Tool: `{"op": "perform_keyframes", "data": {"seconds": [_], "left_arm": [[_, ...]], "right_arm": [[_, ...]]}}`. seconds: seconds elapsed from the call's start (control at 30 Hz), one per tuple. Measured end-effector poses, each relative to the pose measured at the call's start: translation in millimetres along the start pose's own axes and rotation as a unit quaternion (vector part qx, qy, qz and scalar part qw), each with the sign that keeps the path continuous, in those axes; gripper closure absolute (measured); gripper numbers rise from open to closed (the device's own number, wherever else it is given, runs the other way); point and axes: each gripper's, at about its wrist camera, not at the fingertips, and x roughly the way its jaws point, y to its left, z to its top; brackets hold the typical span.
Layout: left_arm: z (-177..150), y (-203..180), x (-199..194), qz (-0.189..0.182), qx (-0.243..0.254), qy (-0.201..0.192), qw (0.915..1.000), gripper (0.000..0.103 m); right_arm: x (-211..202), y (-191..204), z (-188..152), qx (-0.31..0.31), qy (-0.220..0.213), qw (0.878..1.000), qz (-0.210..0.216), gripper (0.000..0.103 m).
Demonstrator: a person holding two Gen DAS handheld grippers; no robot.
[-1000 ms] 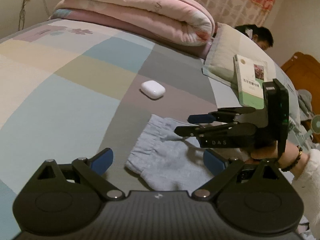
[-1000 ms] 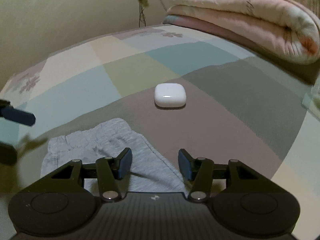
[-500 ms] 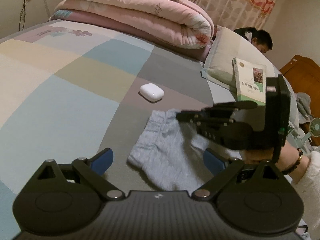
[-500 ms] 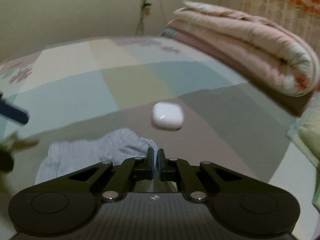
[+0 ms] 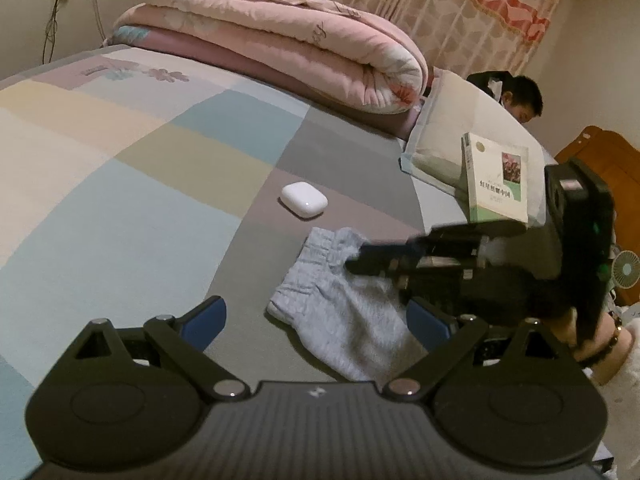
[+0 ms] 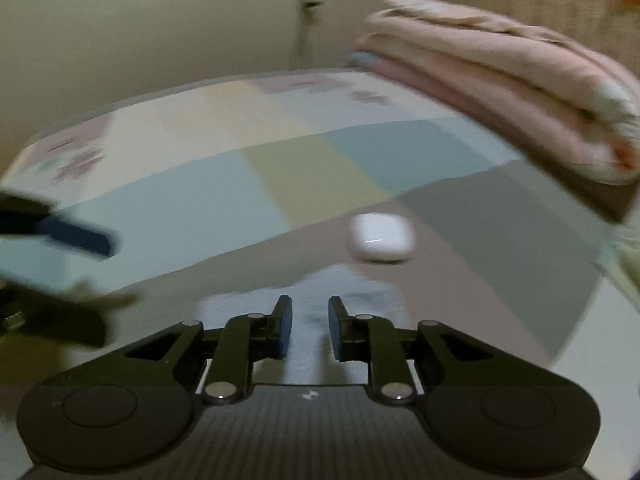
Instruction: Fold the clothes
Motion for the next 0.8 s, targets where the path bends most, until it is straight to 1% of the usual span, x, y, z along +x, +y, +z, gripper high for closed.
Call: {"op": "perform_keyframes", "data": {"seconds": [0.07,0.1,0.17,0.2,0.27,0.37,0.43,0.5,0.57,0.67,0.8], "left_arm": [[0,0,-1,0.000,0.000,0.000,1.0000,0.007],[0,-1,-1,0.000,0.000,0.000,1.0000,0.007],[1,-1,-2,-0.003,0.000,-0.003,1.0000,0.007],[1,-2,-2,-0.005,0.000,-0.004,1.0000,0.007],[2,-3,-5,-0.011,-0.003,-0.008,0.9999,0.006],[1,-8,-8,-0.017,0.007,-0.013,0.9998,0.006],[1,-11,-10,-0.018,0.013,-0.015,0.9997,0.006],[1,-15,-10,-0.021,0.019,-0.017,0.9995,0.006],[0,-20,-5,-0.027,0.024,-0.011,0.9993,0.006],[-4,-32,11,-0.039,0.034,0.009,0.9986,0.005],[-14,-51,40,-0.055,0.060,0.044,0.9957,0.005]], "right_arm": [[10,14,-2,-0.016,0.026,0.999,0.013,0.080],[17,21,-4,-0.024,0.038,0.999,0.011,0.079],[30,31,-8,-0.026,0.045,0.999,0.008,0.080],[35,35,-10,-0.024,0.046,0.999,0.009,0.080],[36,33,-10,0.001,0.029,0.999,0.029,0.080],[30,18,-13,0.033,0.017,0.998,0.053,0.080],[15,5,-14,0.062,0.010,0.997,0.044,0.079],[-11,-11,-19,0.086,-0.011,0.996,0.035,0.078],[-38,-26,-26,0.097,-0.017,0.995,0.018,0.076],[-56,-49,-43,0.106,0.002,0.994,-0.026,0.074],[-48,-76,-69,0.150,0.040,0.987,-0.049,0.074]]}}
